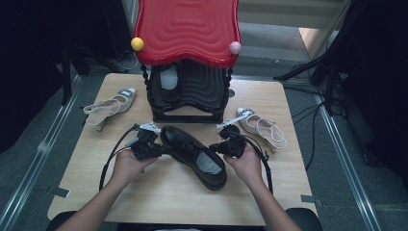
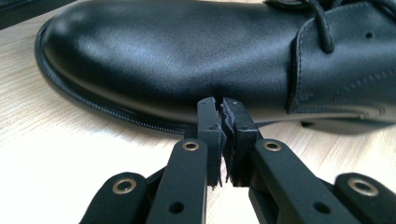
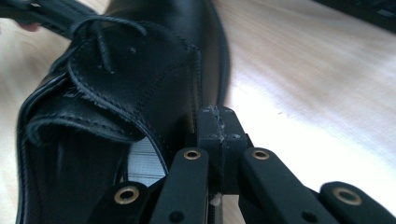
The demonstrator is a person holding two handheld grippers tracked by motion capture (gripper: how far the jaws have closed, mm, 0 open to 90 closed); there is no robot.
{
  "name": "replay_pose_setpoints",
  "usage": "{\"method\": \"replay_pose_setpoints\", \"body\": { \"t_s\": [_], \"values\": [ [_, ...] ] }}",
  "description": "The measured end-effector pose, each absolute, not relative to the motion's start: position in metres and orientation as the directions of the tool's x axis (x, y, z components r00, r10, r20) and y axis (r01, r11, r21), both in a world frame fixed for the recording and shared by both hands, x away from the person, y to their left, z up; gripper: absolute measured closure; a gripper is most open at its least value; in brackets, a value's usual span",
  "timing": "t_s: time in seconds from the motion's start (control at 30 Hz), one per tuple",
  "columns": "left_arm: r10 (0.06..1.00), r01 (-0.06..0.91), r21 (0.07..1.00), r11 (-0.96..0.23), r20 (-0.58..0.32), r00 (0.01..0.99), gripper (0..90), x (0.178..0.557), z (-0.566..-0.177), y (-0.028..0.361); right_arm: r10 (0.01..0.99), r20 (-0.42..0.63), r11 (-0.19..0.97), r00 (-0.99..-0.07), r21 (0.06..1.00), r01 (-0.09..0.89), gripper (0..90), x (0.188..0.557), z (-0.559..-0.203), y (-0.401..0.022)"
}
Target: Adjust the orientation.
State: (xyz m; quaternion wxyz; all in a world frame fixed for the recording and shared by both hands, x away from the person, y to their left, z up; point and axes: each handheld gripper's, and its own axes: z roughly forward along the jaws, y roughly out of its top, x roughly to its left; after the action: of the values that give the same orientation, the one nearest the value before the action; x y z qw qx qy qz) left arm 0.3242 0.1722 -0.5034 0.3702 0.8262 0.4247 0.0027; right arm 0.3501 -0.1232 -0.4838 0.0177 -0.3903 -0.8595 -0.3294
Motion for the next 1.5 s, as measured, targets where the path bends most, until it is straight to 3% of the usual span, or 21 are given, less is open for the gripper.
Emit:
{"method": "replay_pose_setpoints", "body": {
  "t_s": [0.27,0.83,1.03,1.13,1.37,1.5],
  "values": [
    [0.711,0.705,0.615,-0.353,-0.314,0.63,86.5,0.328,-0.505,0.168,0.654,0.306,0.45,-0.692,0.577,0.681,90.0,0.334,-0.488,-0.125],
    [0.707,0.708,0.615,-0.348,-0.323,0.629,88.6,0.342,-0.505,0.159,0.605,0.462,0.371,-0.648,0.557,0.743,85.4,0.318,-0.509,-0.127],
    [0.703,0.703,0.616,-0.356,-0.319,0.636,88.7,0.346,-0.505,0.157,0.614,0.451,0.387,-0.648,0.544,0.745,87.2,0.316,-0.509,-0.123],
    [0.703,0.706,0.614,-0.353,-0.325,0.633,88.3,0.347,-0.504,0.156,0.614,0.462,0.391,-0.64,0.526,0.755,84.3,0.318,-0.508,-0.125],
    [0.697,0.714,0.607,-0.349,-0.341,0.631,80.0,0.347,-0.498,0.161,0.67,0.375,0.397,-0.64,0.547,0.736,76.8,0.311,-0.493,-0.122],
    [0.698,0.7,0.615,-0.364,-0.317,0.642,75.6,0.342,-0.49,0.164,0.659,0.419,0.38,-0.624,0.531,0.757,71.3,0.307,-0.484,-0.125]
  ]
}}
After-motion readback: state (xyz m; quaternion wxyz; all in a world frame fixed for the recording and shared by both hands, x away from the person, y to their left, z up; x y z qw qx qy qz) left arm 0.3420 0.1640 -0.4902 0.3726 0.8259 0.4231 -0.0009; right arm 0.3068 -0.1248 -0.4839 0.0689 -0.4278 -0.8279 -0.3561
